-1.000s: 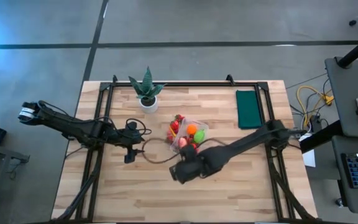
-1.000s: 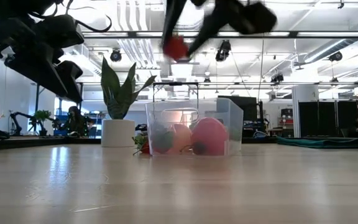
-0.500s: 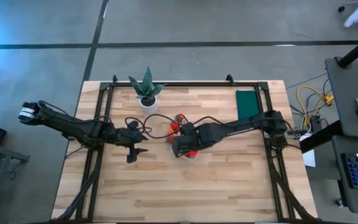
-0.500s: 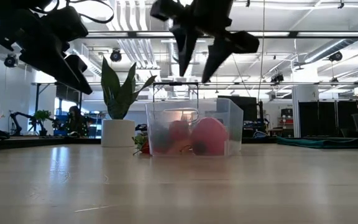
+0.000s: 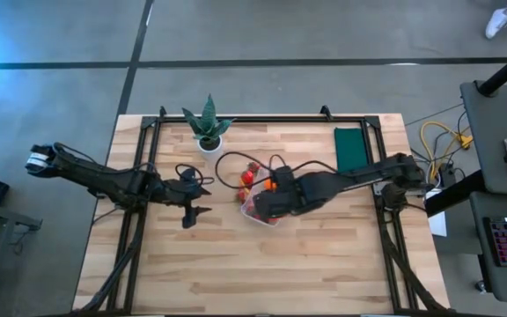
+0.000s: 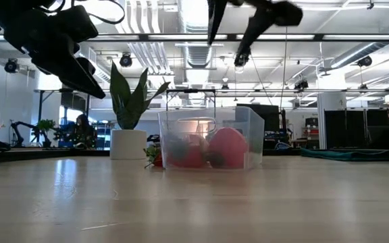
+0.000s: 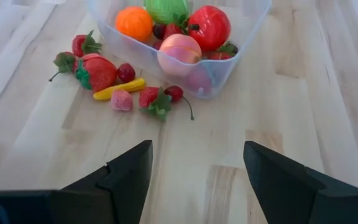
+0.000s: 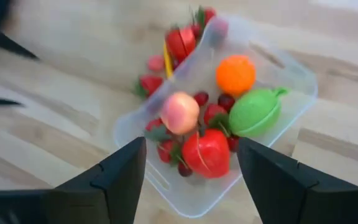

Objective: Pick and placing Produce into tupperware
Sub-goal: Put the red strawberry into the container

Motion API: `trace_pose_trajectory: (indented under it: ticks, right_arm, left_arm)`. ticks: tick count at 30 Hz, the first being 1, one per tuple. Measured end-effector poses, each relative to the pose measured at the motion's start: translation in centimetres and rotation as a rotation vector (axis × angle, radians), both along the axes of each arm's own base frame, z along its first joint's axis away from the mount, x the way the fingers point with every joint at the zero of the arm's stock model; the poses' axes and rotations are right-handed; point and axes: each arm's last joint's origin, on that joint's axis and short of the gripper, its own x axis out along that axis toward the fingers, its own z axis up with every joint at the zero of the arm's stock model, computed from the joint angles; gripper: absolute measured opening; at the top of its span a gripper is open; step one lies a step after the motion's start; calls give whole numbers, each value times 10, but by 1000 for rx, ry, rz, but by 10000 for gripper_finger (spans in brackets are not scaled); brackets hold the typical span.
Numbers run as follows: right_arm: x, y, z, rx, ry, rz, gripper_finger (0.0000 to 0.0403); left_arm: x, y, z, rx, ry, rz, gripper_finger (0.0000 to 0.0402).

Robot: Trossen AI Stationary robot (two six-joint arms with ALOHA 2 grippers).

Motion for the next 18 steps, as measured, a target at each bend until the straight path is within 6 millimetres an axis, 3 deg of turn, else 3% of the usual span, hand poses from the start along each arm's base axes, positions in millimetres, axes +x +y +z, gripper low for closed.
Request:
trace_pose_trajectory:
  ticks: [8,14,18]
  right_arm:
    - [-37,17,33,-110,-97,-80,236]
    - [-70,21,33,-36,129,-142,236]
    - [-78,31,25,23,174,-129,235]
  left_arm:
    - [5,16,9,-52,-33,120,238]
    - [6,23,13,-110,-42,139,238]
    - [6,26,13,-179,-35,153,238]
